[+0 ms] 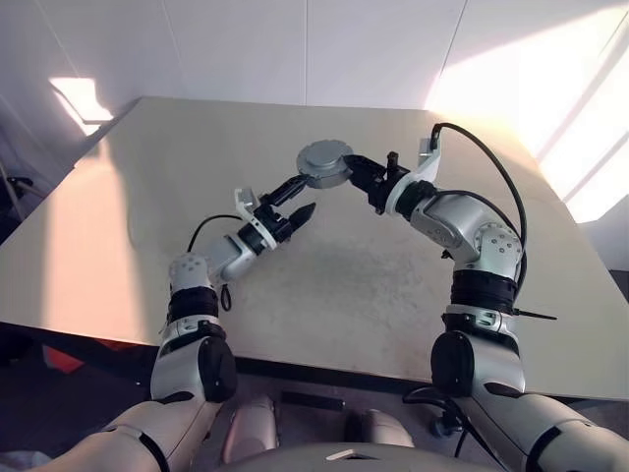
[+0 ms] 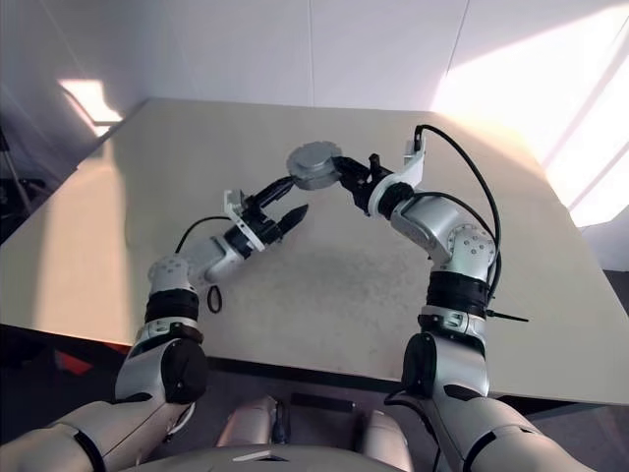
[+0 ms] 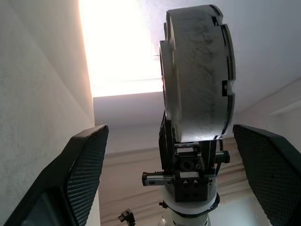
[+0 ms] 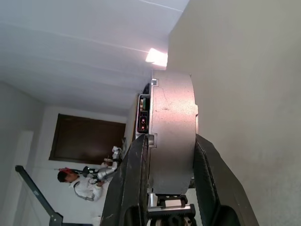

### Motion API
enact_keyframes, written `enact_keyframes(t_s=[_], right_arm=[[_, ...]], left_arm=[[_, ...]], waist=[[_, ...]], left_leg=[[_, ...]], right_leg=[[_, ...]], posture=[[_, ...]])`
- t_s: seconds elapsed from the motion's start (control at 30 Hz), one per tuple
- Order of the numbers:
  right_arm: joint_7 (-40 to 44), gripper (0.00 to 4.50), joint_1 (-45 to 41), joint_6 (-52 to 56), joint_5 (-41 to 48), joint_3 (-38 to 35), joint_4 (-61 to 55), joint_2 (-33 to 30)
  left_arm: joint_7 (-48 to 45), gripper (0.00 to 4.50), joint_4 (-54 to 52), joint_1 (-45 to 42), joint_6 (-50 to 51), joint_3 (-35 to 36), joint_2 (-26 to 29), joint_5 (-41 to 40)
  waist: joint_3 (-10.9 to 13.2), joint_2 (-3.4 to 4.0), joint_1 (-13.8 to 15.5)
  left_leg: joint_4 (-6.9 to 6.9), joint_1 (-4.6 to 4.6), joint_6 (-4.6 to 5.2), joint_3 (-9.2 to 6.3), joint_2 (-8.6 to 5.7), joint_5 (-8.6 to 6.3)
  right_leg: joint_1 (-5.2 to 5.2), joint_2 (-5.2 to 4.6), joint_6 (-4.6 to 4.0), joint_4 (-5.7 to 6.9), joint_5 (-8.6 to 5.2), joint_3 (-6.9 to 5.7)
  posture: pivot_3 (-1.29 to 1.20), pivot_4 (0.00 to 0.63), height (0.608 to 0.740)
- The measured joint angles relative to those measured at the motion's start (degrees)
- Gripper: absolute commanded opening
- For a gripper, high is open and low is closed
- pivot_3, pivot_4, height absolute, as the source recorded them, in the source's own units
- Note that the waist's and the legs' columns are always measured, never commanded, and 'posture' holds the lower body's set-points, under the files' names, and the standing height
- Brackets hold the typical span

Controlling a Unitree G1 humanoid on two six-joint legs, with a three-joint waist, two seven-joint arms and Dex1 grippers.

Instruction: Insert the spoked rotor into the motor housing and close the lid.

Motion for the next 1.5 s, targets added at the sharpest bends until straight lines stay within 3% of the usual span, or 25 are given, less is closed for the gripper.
enact_keyframes(t_s=[0.27,0.67,0.9,1.13,1.17,1.27,1.4,1.5], right_arm=[[0.0,1.17,1.2,0.2,0.4,2.2,-1.2,-0.2],[0.2,1.17,1.3,0.1,0.4,4.2,-1.4,-0.5],[0.4,1.17,2.4,-0.1,-0.1,4.7,-1.5,-0.9],[2.6,1.17,2.4,-0.8,-3.3,5.9,-1.8,-1.3],[3.6,1.88,2.4,-1.0,-4.5,6.3,-2.0,-1.3],[5.8,2.76,2.8,-4.4,-11.5,8.2,-4.5,-1.9],[8.9,2.76,2.8,-12.4,-21.8,9.2,-8.2,-2.4],[9.6,2.76,3.1,-14.7,-24.9,8.2,-7.5,-2.3]], left_arm=[[-6.3,4.48,6.8,-5.3,-4.0,-0.1,1.3,0.9],[-13.4,4.48,19.9,-12.0,-14.2,-2.6,3.2,10.4],[-16.9,2.32,22.4,-12.6,-15.5,-2.1,2.8,12.1],[-16.8,2.31,23.6,-12.8,-15.6,-1.2,2.8,12.5],[-16.8,2.31,23.7,-12.8,-15.6,-1.2,2.9,12.6],[-16.4,2.31,23.7,-12.6,-16.6,-1.4,3.0,14.2],[-14.6,2.31,23.9,-10.4,-20.4,-1.2,3.3,16.6],[-13.3,2.31,24.0,-9.2,-24.0,-0.2,4.1,17.0]], waist=[[0.0,-0.01,0.0],[0.0,-0.02,0.1],[0.0,-0.05,0.1],[0.0,-0.06,0.1],[0.0,-0.06,0.2],[0.0,-0.06,0.3],[0.1,-0.08,0.2],[0.1,-0.1,0.1]], left_leg=[[-0.01,-0.01,0.0,-0.01,0.0,0.0],[-0.01,-0.03,0.0,-0.02,0.0,0.0],[0.0,-0.04,0.0,-0.02,0.0,0.0],[0.0,-0.03,0.01,-0.01,0.01,0.0],[0.0,-0.04,0.01,-0.02,0.01,0.0],[0.0,-0.04,0.01,-0.02,0.0,0.0],[0.0,-0.03,0.01,-0.02,0.01,-0.01],[0.0,-0.03,0.01,-0.02,0.02,0.0]], right_leg=[[-0.01,0.0,0.01,-0.01,0.01,-0.01],[-0.02,0.0,0.03,-0.01,0.02,-0.01],[-0.02,-0.02,0.01,0.01,0.02,-0.02],[-0.02,-0.02,-0.01,0.01,0.02,-0.02],[-0.01,-0.02,-0.01,0.01,0.02,-0.02],[-0.01,-0.03,-0.01,0.01,0.02,-0.02],[-0.01,-0.03,0.0,0.0,0.02,-0.02],[-0.02,-0.02,0.0,0.01,0.02,-0.02]], posture=[[0.0,0.0,0.74],[0.0,0.0,0.74],[0.0,0.0,0.74],[0.0,0.0,0.74],[0.0,0.0,0.74],[0.0,0.0,0.74],[0.0,0.0,0.74],[0.0,0.0,0.74]])
